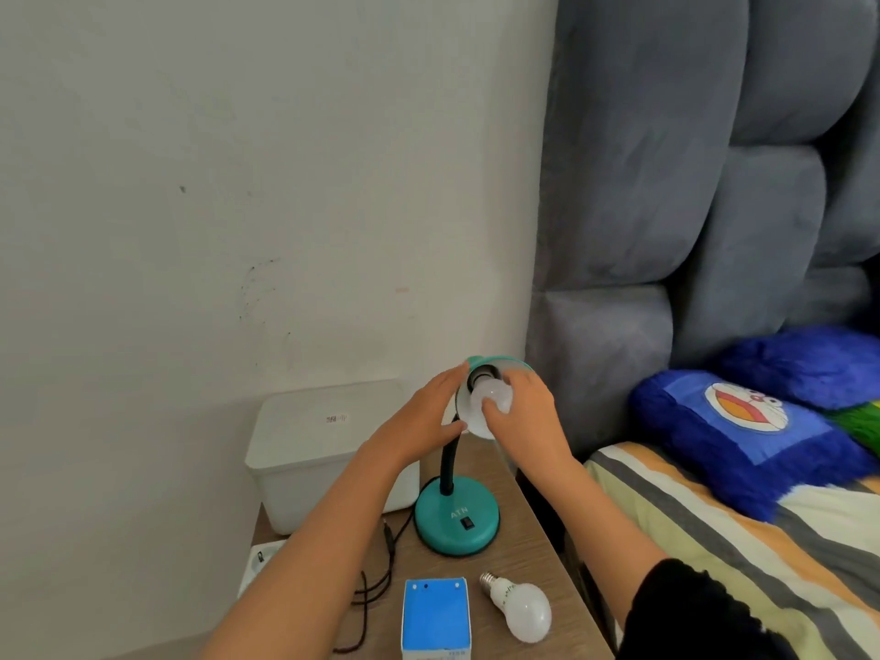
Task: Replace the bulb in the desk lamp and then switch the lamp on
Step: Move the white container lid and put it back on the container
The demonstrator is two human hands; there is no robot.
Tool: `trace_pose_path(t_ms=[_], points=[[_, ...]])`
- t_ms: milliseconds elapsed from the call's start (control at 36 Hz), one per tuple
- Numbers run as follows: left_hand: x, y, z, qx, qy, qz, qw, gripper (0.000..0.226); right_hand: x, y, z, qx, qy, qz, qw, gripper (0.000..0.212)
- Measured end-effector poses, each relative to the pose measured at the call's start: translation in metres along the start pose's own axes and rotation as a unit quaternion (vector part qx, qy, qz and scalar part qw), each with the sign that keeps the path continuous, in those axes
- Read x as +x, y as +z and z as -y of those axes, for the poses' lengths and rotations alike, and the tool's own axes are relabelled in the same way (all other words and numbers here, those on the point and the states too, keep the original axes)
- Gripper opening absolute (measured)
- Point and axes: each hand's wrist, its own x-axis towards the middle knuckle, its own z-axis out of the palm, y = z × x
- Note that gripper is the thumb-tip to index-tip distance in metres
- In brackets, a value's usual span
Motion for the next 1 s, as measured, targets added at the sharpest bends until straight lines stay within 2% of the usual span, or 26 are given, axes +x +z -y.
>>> trace_pose_path(t_ms=[83, 194, 361, 444, 528, 583, 667, 750, 833, 889, 1000], points=[[-0.005, -0.010, 0.009, 0.032, -0.025, 0.039, 0.998, 0.062, -0.008, 0.000, 0.002, -0.010, -0.038, 0.001, 0.999, 0.042], [-0.011, -0.020, 0.027, 0.082, -0.064, 0.053, 0.993, 0.054, -0.018, 0.003, -0.004, -0.047, -0.067, 0.030, 0.996, 0.040], [-0.030, -0.026, 0.053, 0.119, -0.114, 0.033, 0.986, 0.056, -0.016, 0.019, -0.020, -0.134, -0.059, 0.119, 0.982, 0.042], [-0.043, -0.035, 0.091, 0.128, -0.170, 0.019, 0.977, 0.059, -0.003, 0.057, -0.019, -0.146, -0.039, 0.168, 0.974, 0.042], [-0.053, -0.040, 0.128, 0.130, -0.219, 0.002, 0.967, 0.064, 0.012, 0.091, -0.020, -0.138, -0.025, 0.181, 0.973, 0.038], [-0.058, -0.040, 0.147, 0.121, -0.227, -0.023, 0.966, 0.067, 0.024, 0.108, -0.023, -0.143, -0.024, 0.176, 0.974, 0.043], [-0.057, -0.039, 0.177, 0.074, -0.239, -0.050, 0.967, 0.073, 0.045, 0.127, -0.028, -0.140, 0.004, 0.174, 0.975, 0.057], [-0.052, -0.038, 0.196, -0.017, -0.253, -0.070, 0.965, 0.078, 0.068, 0.140, -0.036, -0.102, 0.046, 0.165, 0.980, 0.058], [-0.044, -0.034, 0.204, -0.142, -0.238, -0.108, 0.955, 0.054, 0.083, 0.140, -0.036, -0.040, 0.103, 0.153, 0.982, 0.047], [-0.038, -0.028, 0.205, -0.229, -0.237, -0.135, 0.935, 0.045, 0.088, 0.139, -0.036, 0.003, 0.124, 0.143, 0.982, 0.032], [-0.030, -0.021, 0.203, -0.329, -0.243, -0.189, 0.893, 0.044, 0.083, 0.137, -0.031, 0.058, 0.128, 0.094, 0.986, 0.043]])
